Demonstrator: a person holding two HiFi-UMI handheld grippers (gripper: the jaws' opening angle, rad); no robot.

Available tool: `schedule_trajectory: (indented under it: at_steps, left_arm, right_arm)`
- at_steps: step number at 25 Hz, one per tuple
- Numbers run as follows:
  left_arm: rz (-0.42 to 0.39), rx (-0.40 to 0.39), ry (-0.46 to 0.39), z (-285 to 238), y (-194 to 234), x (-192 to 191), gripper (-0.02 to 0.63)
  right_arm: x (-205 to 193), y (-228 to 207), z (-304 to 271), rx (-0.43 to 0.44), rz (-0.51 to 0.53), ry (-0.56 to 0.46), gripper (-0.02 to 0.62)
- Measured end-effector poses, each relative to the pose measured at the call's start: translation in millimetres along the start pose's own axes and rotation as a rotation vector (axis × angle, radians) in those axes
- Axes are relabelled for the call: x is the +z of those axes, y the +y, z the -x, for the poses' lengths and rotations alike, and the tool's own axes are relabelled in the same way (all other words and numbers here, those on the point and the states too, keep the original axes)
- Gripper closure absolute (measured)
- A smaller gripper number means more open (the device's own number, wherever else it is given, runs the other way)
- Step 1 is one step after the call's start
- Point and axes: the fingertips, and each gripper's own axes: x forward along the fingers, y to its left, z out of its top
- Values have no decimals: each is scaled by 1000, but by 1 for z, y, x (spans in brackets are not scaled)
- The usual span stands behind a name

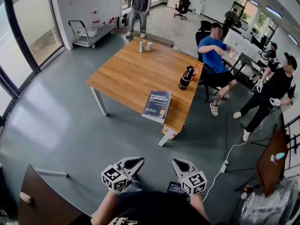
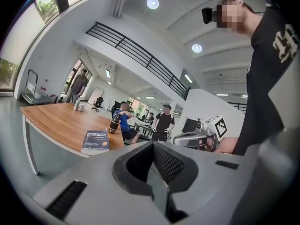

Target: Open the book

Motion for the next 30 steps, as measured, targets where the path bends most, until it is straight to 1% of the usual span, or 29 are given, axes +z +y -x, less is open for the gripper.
schedule_trajectory:
  at_steps: [5, 7, 10, 14, 18, 22, 25, 28, 30]
  left_arm:
    - [-13, -21, -4, 5, 13, 8, 600]
    - [-6, -29, 3, 8, 16, 11, 600]
    - [1, -41, 7, 13, 19, 10, 600]
    - [-14, -53, 11, 18, 29, 8, 600]
    - [0, -39, 6, 27, 38, 10, 600]
    - [-4, -22, 1, 34, 46, 9, 600]
    - [8, -10, 7, 36, 50, 8, 600]
    - [-7, 7, -22, 32, 58, 14, 600]
    - [-5, 22, -24, 29, 60, 16, 600]
  right_arm:
    - [7, 6, -9, -14, 5, 8, 607]
    - [9, 9, -12, -21, 9, 15, 608]
    - [8, 14, -15, -32, 10, 25, 608]
    - [7, 18, -23, -41, 8, 29, 609]
    - [3, 28, -31, -33, 11, 42, 607]
    - [4, 36, -35, -23, 26, 56, 607]
    - [0, 34, -40, -16, 31, 64, 608]
    - [5, 26, -49, 0, 44, 53, 607]
    - [10, 20, -52, 12, 56, 54, 607]
